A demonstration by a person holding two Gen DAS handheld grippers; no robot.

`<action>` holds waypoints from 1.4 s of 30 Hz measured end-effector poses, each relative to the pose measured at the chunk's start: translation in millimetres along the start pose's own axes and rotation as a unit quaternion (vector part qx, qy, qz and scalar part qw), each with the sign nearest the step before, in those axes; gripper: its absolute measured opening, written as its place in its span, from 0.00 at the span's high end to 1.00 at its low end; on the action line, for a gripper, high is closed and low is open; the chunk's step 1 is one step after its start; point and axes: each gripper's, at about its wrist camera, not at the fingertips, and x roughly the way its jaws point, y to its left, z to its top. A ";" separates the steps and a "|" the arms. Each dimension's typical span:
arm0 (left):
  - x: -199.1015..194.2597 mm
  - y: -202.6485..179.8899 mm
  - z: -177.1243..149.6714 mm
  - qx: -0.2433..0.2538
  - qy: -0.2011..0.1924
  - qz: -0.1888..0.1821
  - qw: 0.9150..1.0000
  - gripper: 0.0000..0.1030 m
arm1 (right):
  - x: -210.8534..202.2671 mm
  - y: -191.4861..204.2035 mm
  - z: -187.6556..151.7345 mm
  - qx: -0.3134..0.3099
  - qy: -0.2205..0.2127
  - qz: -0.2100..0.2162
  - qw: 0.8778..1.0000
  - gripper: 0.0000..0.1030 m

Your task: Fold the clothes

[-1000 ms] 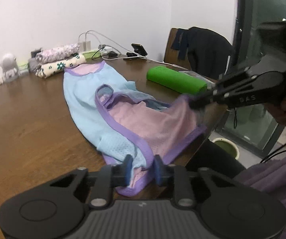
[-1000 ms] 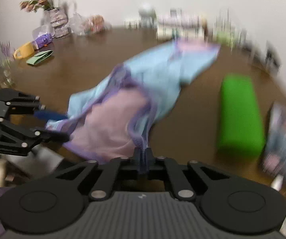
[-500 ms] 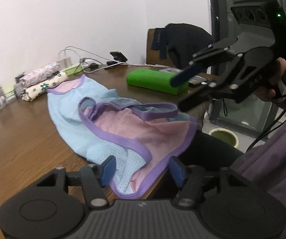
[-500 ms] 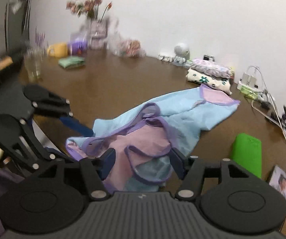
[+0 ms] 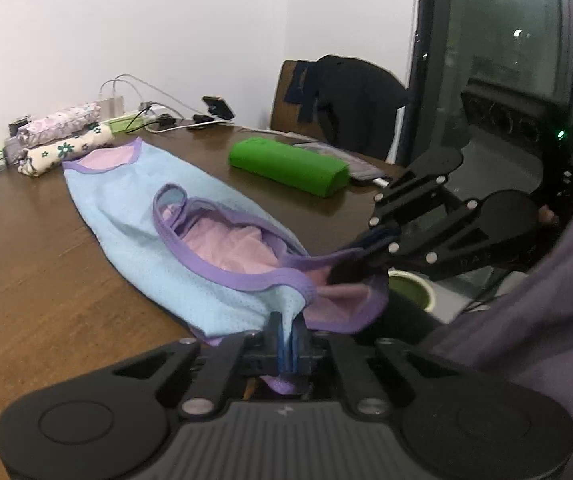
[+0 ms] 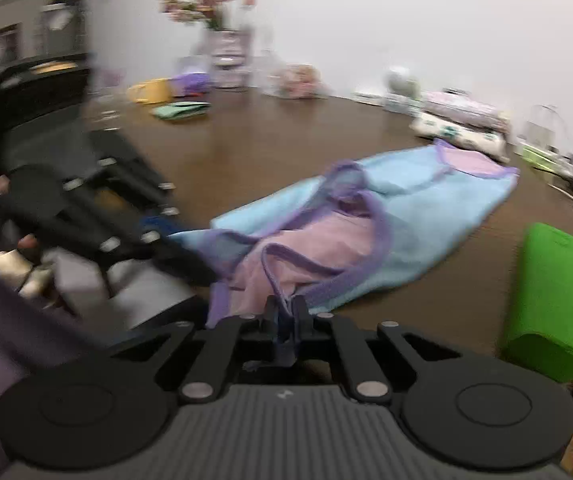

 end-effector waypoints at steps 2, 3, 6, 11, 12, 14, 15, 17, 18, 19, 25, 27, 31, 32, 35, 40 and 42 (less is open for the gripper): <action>-12.6 -4.4 4.9 0.000 -0.010 -0.026 1.000 0.98 | -8.3 4.3 -2.0 -0.011 0.003 0.022 1.000 0.95; -18.6 -6.2 9.0 0.006 -0.017 -0.036 0.999 0.98 | -13.5 2.9 -1.4 -0.007 0.000 0.033 0.999 0.95; -24.0 1.9 33.0 0.027 -0.039 -0.038 0.998 0.97 | -27.0 -13.9 15.5 0.014 -0.025 0.025 0.999 0.95; 12.1 50.4 87.8 0.050 -0.032 -0.031 0.998 0.97 | -17.4 -65.4 60.4 0.058 -0.081 -0.024 0.995 0.95; 24.3 63.0 97.7 0.043 -0.028 -0.023 0.998 0.97 | -8.4 -74.8 70.0 0.068 -0.079 -0.037 0.994 0.95; 48.8 88.2 117.3 0.030 -0.020 -0.005 0.999 0.97 | 10.5 -93.4 89.3 0.089 -0.075 -0.063 0.991 0.95; 62.1 101.4 126.3 0.019 -0.016 0.007 1.000 0.97 | 24.1 -104.1 98.6 0.111 -0.075 -0.085 0.987 0.95; 89.0 130.3 136.1 -0.025 -0.017 0.047 0.998 0.92 | 55.1 -128.9 112.3 0.174 -0.055 -0.139 0.973 0.93; 99.9 143.8 138.7 -0.049 -0.017 0.067 0.996 0.82 | 60.0 -133.2 114.0 0.185 -0.052 -0.144 0.971 0.91; 106.7 155.4 138.8 -0.073 -0.015 0.082 0.994 0.78 | 63.3 -136.5 115.0 0.194 -0.049 -0.147 0.969 0.88; 63.0 161.8 116.3 -0.128 -0.054 0.095 0.986 0.34 | 43.8 -134.5 99.9 0.214 -0.068 -0.152 0.963 0.48; 44.3 145.1 103.1 -0.133 -0.061 0.089 0.985 0.22 | 29.5 -125.5 81.7 0.212 -0.065 -0.139 0.965 0.48; 36.1 116.3 81.1 -0.151 -0.055 0.051 0.986 0.21 | 30.1 -104.5 58.6 0.208 -0.043 -0.098 0.972 0.48; 42.4 112.0 79.3 -0.154 -0.044 0.054 0.986 0.21 | 34.9 -102.8 56.0 0.209 -0.040 -0.096 0.972 0.48; 64.0 103.6 75.8 -0.162 -0.007 0.076 0.984 0.35 | 51.5 -105.0 54.2 0.221 -0.033 -0.095 0.970 0.51; 69.6 94.5 68.7 -0.177 0.010 0.087 0.980 0.55 | 63.1 -105.3 43.7 0.247 -0.020 -0.061 0.967 0.84; 65.3 88.4 64.8 -0.185 0.014 0.084 0.979 0.64 | 59.6 -104.4 39.1 0.252 -0.015 -0.040 0.967 0.88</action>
